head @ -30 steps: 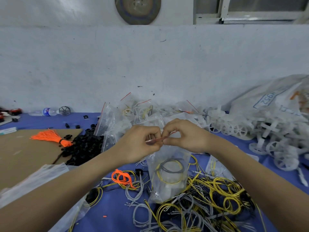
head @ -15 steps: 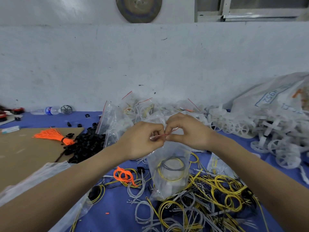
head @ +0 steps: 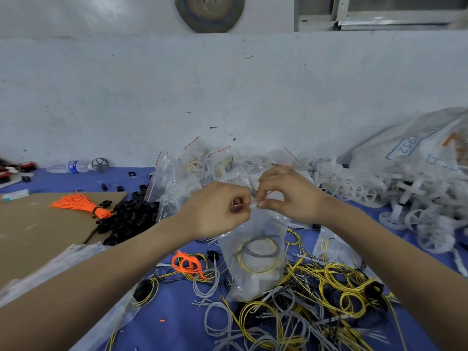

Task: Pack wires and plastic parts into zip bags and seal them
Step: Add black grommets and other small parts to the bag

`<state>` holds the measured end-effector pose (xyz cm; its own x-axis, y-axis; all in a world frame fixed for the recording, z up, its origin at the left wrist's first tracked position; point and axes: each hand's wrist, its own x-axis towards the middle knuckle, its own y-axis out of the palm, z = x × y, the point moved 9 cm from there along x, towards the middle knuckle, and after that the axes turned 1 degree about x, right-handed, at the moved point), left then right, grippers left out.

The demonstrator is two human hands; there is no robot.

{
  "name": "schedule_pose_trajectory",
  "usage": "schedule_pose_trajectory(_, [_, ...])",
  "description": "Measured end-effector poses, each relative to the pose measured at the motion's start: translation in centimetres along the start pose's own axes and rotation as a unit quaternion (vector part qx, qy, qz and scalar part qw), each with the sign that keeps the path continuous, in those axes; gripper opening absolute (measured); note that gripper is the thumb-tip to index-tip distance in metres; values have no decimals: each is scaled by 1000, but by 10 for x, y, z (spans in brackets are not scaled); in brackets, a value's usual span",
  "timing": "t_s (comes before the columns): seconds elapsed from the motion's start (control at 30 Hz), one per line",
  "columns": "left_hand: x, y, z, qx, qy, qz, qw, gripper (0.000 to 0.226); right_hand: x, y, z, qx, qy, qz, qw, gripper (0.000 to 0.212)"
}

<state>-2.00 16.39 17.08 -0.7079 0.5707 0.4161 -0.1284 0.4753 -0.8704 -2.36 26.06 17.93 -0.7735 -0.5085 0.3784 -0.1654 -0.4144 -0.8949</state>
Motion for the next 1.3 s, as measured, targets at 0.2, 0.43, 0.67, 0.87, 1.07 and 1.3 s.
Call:
schedule_pose_trajectory(0.2, [1, 1, -4, 31, 13, -2, 999, 15, -2, -1, -3, 11, 8, 0, 1000, 9])
schedule_pose_trajectory(0.43, [4, 3, -8, 28, 9, 1, 1000, 15, -4, -2, 2, 50, -5, -6, 999, 7])
schedule_pose_trajectory(0.67, [7, 4, -13, 40, 10, 13, 999, 14, -6, -8, -4, 66, 10, -17, 998, 7])
schedule_pose_trajectory(0.87, [7, 7, -13, 26, 11, 16, 999, 16, -11, -18, -12, 89, 18, -39, 995, 7])
schedule_pose_trajectory(1.07, [8, 9, -16, 40, 20, 11, 999, 7, -10, -13, -10, 104, 17, -36, 994, 13])
schedule_pose_trajectory(1.3, [7, 7, -16, 18, 27, 18, 999, 12, -12, -18, -19, 100, 13, -45, 994, 10])
